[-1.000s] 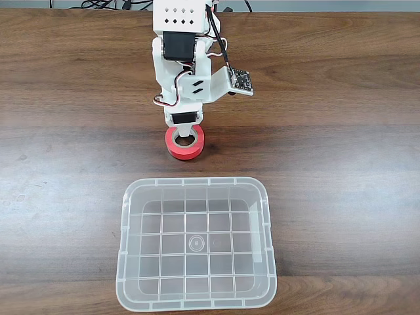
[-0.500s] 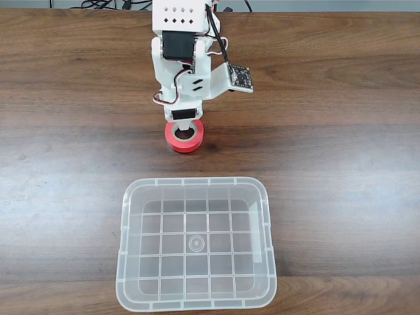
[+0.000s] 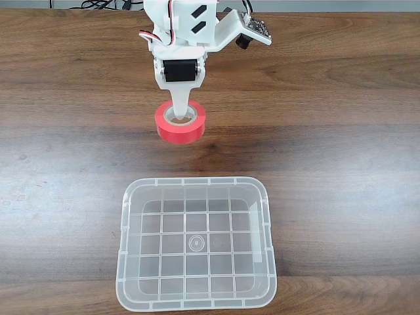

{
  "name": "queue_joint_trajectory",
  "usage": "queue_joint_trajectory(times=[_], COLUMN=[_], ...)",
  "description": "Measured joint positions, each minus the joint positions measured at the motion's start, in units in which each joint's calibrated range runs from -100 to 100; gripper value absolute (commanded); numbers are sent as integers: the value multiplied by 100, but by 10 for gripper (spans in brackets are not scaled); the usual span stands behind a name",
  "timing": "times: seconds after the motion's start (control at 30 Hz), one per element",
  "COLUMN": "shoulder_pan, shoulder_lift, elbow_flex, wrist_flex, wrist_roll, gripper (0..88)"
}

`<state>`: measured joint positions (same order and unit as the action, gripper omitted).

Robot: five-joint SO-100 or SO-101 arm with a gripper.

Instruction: Grab the tape and place it in the box.

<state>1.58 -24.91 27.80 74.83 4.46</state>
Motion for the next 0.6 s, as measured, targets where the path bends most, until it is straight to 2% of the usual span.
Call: queue_joint_trajectory(times=[0.4, 0.6], shoulder_pan=[0, -376], shoulder_lift=[-8, 8], elbow_flex=[-325, -866], wrist_flex=[153, 153], wrist_roll=[16, 10], gripper=[38, 39])
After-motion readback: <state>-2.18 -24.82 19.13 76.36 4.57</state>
